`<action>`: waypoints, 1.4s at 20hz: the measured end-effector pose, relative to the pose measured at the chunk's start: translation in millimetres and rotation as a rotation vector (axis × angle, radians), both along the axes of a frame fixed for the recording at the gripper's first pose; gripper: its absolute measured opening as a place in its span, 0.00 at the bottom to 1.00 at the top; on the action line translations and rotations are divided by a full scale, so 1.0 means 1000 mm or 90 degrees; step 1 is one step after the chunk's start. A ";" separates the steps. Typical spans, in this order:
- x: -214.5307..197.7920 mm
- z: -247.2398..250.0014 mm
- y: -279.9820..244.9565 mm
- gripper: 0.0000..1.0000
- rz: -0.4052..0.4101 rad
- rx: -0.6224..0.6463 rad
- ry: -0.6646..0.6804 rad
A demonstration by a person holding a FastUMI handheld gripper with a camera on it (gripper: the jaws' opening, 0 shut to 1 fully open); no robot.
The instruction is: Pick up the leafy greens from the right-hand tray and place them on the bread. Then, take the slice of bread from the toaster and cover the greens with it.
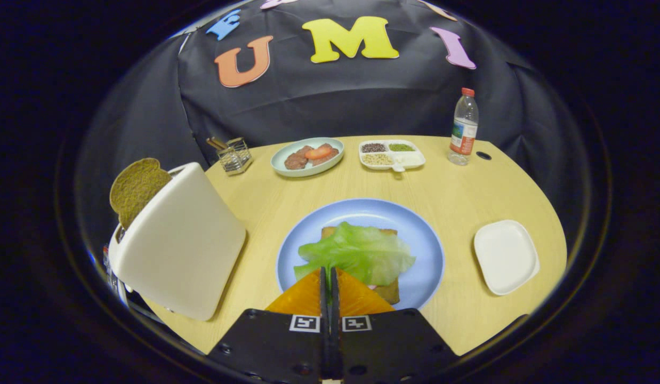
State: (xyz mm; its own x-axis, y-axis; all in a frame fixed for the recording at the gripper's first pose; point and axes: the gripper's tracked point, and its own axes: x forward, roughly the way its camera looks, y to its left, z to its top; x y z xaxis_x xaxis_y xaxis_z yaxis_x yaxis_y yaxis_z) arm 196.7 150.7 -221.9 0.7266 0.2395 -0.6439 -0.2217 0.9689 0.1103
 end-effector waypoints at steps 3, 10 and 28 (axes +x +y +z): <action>-0.002 -0.006 -0.007 0.07 0.000 -0.024 -0.009; -0.011 0.054 -0.020 0.82 -0.037 -0.013 -0.090; -0.032 0.194 0.163 0.96 0.011 0.047 -0.202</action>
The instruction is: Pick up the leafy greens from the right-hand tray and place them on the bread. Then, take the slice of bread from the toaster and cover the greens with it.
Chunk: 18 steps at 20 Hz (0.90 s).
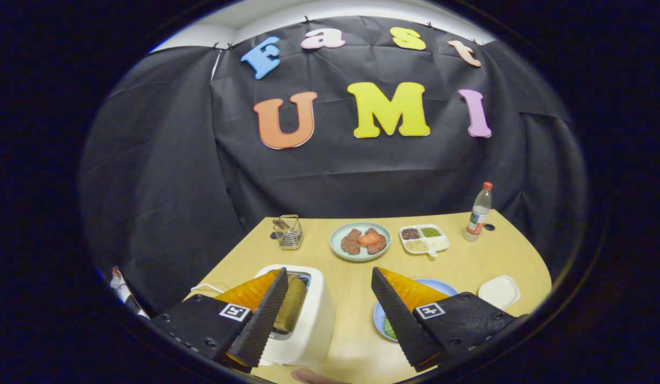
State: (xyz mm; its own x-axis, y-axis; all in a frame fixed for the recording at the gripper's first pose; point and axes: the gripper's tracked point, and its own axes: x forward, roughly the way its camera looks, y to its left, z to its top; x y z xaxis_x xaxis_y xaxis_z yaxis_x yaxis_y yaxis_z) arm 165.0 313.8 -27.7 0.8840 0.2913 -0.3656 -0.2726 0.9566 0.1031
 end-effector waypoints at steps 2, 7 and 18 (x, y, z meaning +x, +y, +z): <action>0.002 -0.005 0.023 0.96 0.010 -0.003 0.008; 0.010 -0.038 0.048 0.85 -0.016 -0.013 0.051; 0.003 -0.072 0.051 0.14 -0.057 -0.077 0.119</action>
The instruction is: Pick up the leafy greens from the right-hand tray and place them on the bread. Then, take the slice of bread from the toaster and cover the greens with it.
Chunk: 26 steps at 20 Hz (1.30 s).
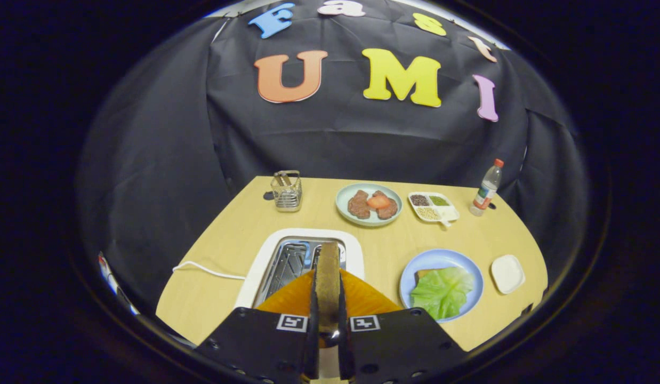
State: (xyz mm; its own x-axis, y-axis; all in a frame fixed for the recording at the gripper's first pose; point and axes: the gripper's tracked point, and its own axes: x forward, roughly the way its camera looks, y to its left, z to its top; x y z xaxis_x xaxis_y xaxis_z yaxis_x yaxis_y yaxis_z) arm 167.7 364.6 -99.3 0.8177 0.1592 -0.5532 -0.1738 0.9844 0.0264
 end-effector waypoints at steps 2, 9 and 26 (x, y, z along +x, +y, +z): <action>-0.002 0.011 0.001 0.14 0.001 0.012 0.005; -0.009 0.077 -0.009 0.14 -0.006 0.015 -0.060; -0.005 0.134 -0.120 0.14 -0.090 0.040 -0.126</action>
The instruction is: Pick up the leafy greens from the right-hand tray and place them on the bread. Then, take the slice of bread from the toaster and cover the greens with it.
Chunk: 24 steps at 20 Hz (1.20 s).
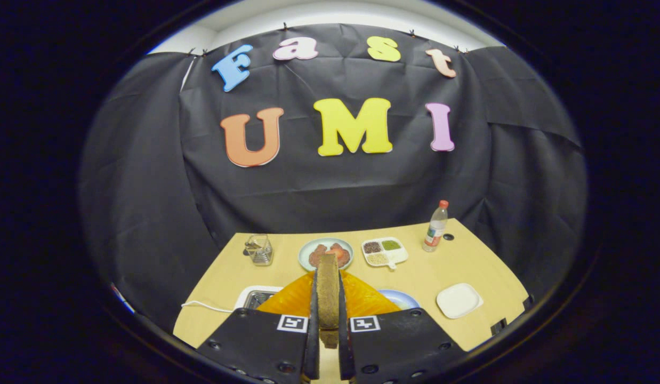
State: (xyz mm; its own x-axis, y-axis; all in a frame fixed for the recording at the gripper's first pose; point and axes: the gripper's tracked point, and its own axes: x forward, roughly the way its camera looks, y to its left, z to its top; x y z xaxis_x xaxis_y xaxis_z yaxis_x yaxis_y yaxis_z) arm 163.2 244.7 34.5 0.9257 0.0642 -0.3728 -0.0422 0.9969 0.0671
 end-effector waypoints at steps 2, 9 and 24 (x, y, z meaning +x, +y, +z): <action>0.014 -0.022 -0.013 0.14 -0.013 -0.008 0.010; 0.055 -0.110 -0.037 0.14 -0.027 0.038 0.051; 0.085 -0.195 -0.076 0.14 0.001 0.171 0.030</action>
State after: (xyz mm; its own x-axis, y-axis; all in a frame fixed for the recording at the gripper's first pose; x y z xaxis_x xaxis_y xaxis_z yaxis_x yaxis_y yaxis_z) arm 248.5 168.9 -160.1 0.9077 0.1682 -0.3845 -0.0344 0.9429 0.3312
